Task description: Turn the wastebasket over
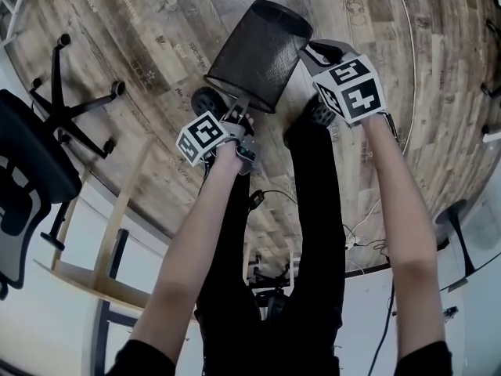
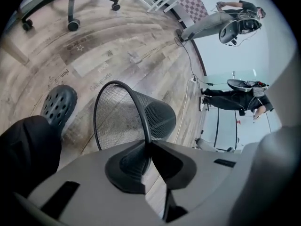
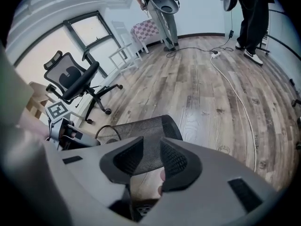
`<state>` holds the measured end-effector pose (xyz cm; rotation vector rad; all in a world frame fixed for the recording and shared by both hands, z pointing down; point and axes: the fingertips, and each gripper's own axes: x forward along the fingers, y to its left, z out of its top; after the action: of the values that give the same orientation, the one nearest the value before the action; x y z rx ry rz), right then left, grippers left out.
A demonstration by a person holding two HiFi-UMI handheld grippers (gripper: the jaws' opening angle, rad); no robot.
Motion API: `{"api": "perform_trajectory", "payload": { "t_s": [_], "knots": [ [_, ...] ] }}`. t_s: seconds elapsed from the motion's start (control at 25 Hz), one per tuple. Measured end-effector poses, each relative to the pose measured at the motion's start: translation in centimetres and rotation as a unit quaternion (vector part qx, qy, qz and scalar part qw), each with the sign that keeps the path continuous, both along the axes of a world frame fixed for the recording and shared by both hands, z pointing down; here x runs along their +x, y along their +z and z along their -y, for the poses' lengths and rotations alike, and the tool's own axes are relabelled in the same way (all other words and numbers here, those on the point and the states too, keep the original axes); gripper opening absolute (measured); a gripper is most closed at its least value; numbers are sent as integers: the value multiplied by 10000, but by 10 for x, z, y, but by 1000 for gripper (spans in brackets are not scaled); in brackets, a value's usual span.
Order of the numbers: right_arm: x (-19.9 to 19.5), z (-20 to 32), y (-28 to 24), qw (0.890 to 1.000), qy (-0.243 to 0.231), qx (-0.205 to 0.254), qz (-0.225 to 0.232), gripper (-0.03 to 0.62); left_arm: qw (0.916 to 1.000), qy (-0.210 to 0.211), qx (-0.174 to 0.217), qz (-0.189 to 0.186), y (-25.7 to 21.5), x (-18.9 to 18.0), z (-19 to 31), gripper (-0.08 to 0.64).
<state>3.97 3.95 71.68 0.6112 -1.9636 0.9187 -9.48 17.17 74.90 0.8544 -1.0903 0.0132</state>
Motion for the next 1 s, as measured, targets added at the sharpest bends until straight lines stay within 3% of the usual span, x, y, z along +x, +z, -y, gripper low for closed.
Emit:
{"api": "perform_trajectory", "payload": {
  "t_s": [0.04,0.2,0.48,0.68,1.0],
  "knots": [
    [-1,-1,5,10000,-23,-61,27,124,9999,114,76,-37,2,-1,0,44],
    [-2,-1,26,9994,115,-301,147,194,9983,505,255,-106,9,-8,0,44],
    [1,19,48,9986,462,-242,54,270,9971,743,178,10,25,-29,-6,48],
    [-12,16,57,9993,193,-220,250,295,9973,734,59,14,34,-30,-14,52],
    [-11,19,91,9998,-3,-170,-59,308,9951,942,283,-80,39,-24,-12,60]
  ]
}}
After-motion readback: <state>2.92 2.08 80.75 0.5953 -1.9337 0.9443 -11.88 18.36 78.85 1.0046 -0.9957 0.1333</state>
